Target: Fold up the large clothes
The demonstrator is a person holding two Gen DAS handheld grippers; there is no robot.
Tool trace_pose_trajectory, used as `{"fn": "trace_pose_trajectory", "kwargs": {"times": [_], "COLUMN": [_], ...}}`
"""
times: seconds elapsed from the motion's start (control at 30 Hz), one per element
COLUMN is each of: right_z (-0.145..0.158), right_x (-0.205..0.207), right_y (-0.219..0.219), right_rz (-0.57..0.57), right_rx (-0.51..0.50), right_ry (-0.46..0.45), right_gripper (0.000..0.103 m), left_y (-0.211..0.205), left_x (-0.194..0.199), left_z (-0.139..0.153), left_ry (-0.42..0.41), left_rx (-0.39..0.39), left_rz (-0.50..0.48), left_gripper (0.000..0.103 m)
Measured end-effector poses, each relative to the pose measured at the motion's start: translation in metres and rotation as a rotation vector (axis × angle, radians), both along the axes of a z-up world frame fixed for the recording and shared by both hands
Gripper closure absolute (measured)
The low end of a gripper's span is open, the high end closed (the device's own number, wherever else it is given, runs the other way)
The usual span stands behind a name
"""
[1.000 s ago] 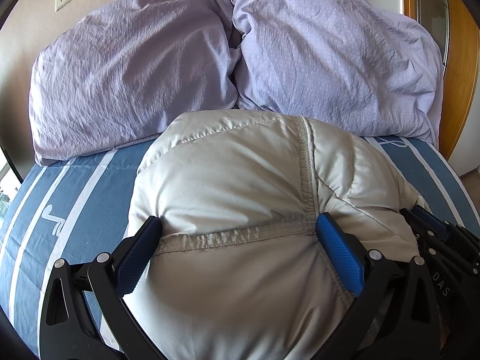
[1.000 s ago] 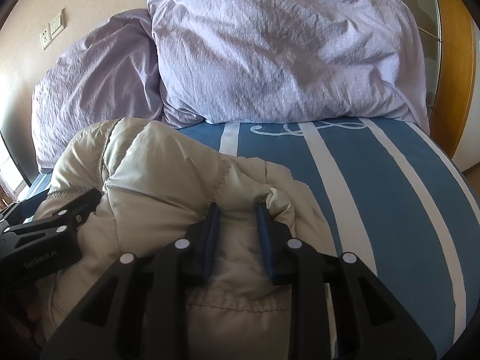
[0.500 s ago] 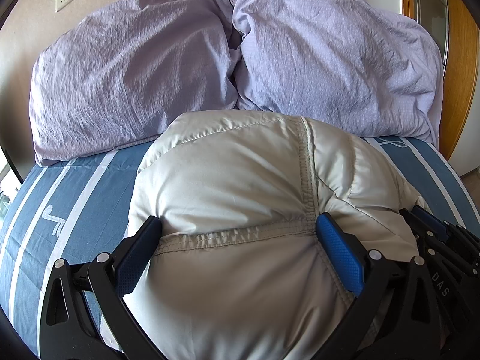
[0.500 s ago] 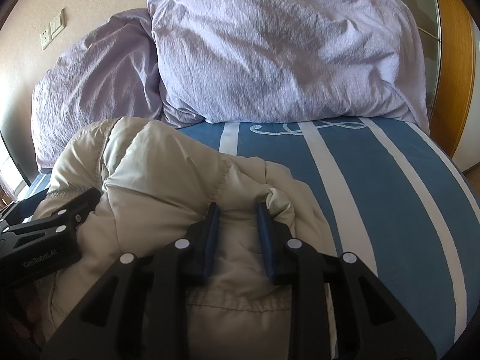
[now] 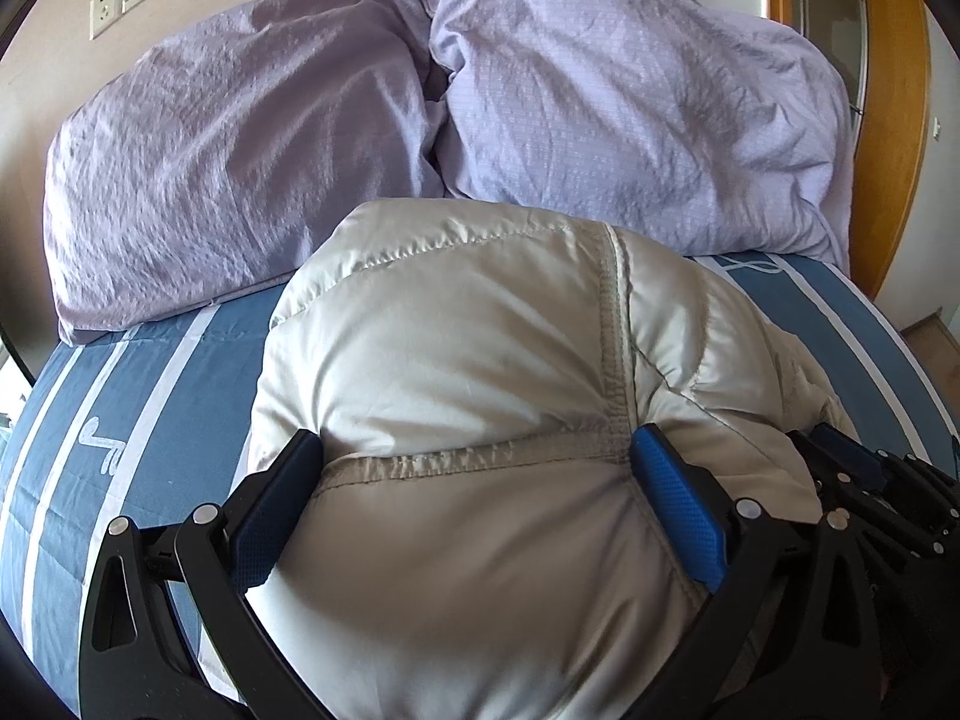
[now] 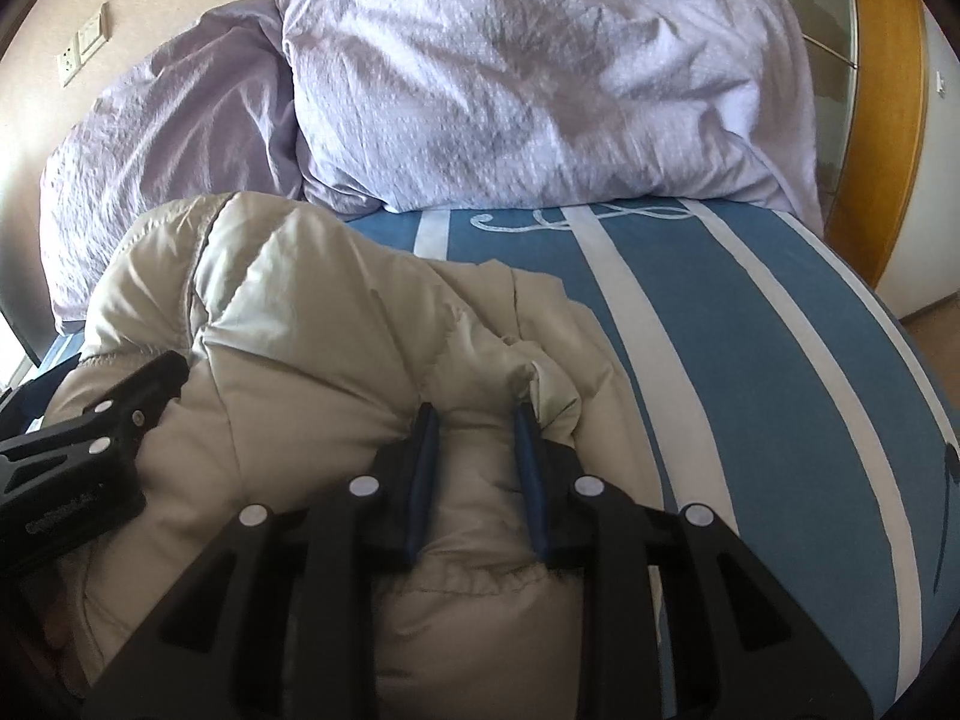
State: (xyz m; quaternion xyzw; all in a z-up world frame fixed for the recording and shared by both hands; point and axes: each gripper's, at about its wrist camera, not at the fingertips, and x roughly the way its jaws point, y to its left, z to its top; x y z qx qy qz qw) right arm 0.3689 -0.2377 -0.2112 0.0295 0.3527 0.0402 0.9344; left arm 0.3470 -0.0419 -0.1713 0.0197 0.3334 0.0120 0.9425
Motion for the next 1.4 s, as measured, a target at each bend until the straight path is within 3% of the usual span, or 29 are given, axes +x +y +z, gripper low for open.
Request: {"fn": "trace_pose_trajectory", "kwargs": {"times": [0.47, 0.63, 0.7, 0.73, 0.77, 0.83, 0.9, 1.13, 1.4], "right_z": [0.000, 0.009, 0.017, 0.021, 0.027, 0.034, 0.039, 0.024, -0.005], "right_x": [-0.009, -0.007, -0.006, -0.007, -0.008, -0.013, -0.015, 0.011, 0.034], "right_y": [0.001, -0.002, -0.008, -0.011, -0.014, -0.023, -0.037, -0.078, -0.081], "right_rz": [-0.015, -0.001, 0.002, 0.005, 0.004, -0.028, -0.026, 0.011, 0.100], "right_rx": [-0.018, 0.007, 0.038, 0.053, 0.066, 0.060, 0.102, 0.345, 0.511], "right_ry": [0.004, 0.041, 0.066, 0.074, 0.079, 0.081, 0.091, 0.302, 0.456], "right_gripper": [0.077, 0.074, 0.070, 0.060, 0.041, 0.027, 0.026, 0.011, 0.002], "left_y": [-0.002, 0.004, 0.013, 0.018, 0.023, 0.039, 0.055, 0.093, 0.102], "left_x": [-0.003, -0.006, -0.013, -0.016, -0.020, -0.028, -0.032, -0.026, -0.014], "left_z": [0.001, 0.013, 0.021, 0.024, 0.027, 0.032, 0.035, 0.031, 0.015], "left_ry": [-0.005, 0.041, 0.054, 0.055, 0.053, 0.052, 0.065, 0.155, 0.218], "left_rx": [-0.002, -0.011, -0.024, -0.028, -0.031, -0.038, -0.054, -0.163, -0.276], "left_rz": [-0.019, -0.044, -0.056, -0.055, -0.051, -0.038, -0.026, 0.000, -0.030], "left_gripper": [0.001, 0.001, 0.001, 0.001, 0.001, 0.001, 0.001, 0.001, 0.001]}}
